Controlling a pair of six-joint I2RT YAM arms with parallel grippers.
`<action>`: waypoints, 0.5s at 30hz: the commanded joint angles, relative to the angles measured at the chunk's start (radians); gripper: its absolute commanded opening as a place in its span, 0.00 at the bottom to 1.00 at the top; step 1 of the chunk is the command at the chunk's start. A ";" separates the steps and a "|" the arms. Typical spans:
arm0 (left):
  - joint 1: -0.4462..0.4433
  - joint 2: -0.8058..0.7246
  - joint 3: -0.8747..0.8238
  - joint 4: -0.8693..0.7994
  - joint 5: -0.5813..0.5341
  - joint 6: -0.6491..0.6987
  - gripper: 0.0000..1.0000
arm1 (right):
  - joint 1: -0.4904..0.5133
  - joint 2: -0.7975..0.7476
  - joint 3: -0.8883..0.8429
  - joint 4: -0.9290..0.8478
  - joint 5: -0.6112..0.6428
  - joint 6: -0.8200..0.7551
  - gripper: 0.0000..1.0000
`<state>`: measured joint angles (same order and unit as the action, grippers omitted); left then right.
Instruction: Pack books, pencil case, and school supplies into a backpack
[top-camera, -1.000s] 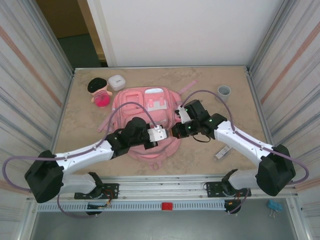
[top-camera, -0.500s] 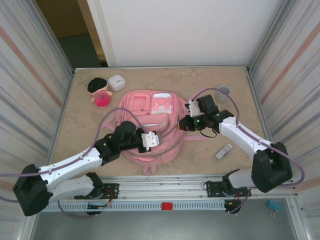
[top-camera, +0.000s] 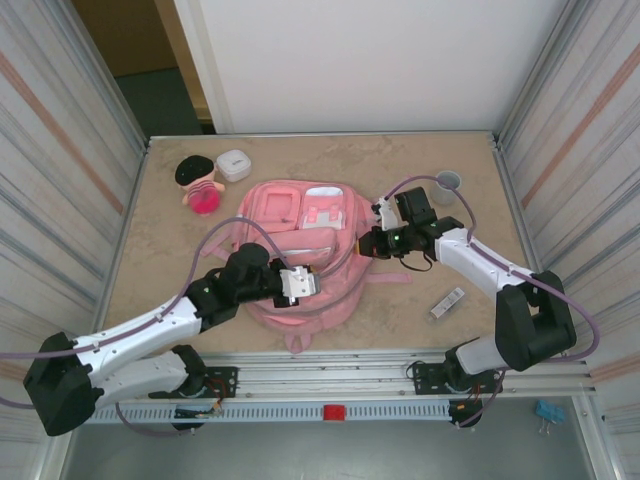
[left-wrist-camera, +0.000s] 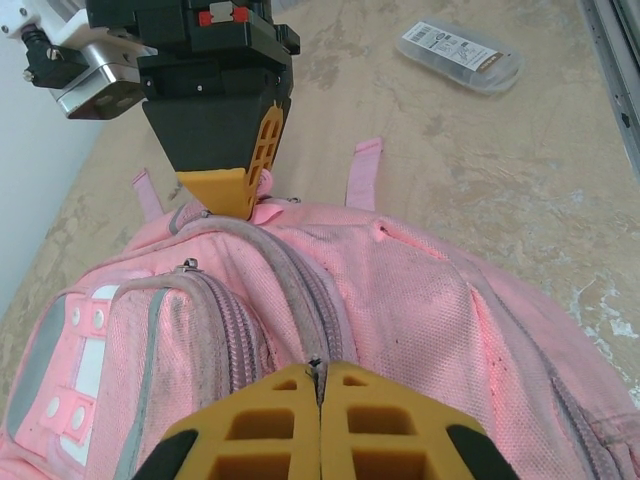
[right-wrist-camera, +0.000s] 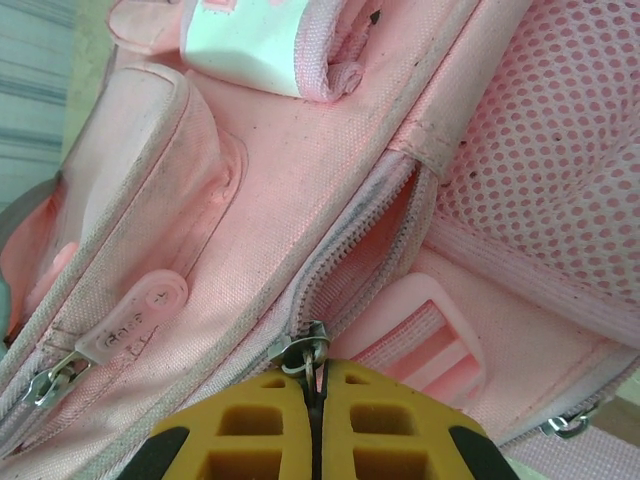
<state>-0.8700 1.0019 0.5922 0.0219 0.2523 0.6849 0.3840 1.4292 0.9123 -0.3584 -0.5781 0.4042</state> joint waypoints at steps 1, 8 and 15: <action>-0.013 -0.070 -0.007 -0.024 0.138 0.017 0.00 | -0.125 0.062 0.038 0.063 0.278 -0.015 0.00; -0.014 -0.044 0.004 -0.026 0.104 0.015 0.00 | -0.142 0.121 0.078 0.097 0.251 -0.002 0.00; -0.016 0.050 0.051 -0.021 0.099 0.004 0.00 | -0.182 0.115 0.078 0.099 0.252 -0.022 0.00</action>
<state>-0.8715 1.0607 0.6029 0.0433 0.2611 0.6853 0.3248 1.5246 0.9531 -0.3511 -0.6079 0.3820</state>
